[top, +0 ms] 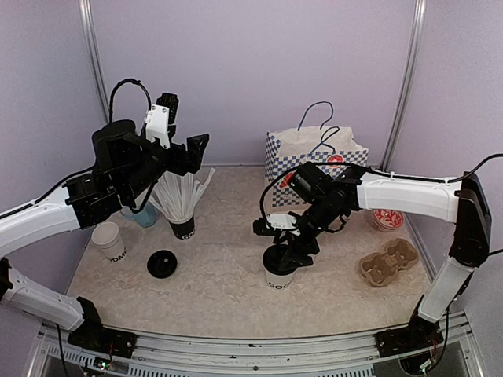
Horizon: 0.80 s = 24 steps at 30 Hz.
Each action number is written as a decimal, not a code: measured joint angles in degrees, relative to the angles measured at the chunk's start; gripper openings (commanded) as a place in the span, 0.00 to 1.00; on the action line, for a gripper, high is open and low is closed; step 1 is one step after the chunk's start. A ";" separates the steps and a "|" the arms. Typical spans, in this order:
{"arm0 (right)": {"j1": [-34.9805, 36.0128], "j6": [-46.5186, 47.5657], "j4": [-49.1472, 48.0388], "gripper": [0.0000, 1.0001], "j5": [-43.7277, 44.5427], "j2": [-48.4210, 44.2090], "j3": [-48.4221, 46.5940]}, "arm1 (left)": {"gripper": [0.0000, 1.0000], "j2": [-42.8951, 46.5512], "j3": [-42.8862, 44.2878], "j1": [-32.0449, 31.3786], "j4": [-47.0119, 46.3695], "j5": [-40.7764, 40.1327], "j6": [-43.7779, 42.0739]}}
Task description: Pack the takeout coffee
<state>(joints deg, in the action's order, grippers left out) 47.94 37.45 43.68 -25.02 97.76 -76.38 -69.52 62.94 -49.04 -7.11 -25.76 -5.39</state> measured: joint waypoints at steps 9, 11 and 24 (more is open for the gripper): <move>0.74 -0.31 -0.28 0.74 1.38 0.00 -0.04 | 0.87 0.26 0.00 0.00 0.04 -0.13 -0.22; 0.76 -0.48 -0.22 0.73 1.77 0.02 -0.37 | 0.87 0.26 0.00 0.00 0.04 -0.22 -0.31; 0.81 -5.44 -1.92 0.72 3.96 15.58 -24.70 | 0.87 0.37 0.00 0.13 0.28 -1.33 -0.76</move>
<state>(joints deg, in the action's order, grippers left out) 48.75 32.01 41.76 -21.06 113.34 -101.08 -69.14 62.94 -48.90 -6.83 -27.09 -6.15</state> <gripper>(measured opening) 0.722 0.871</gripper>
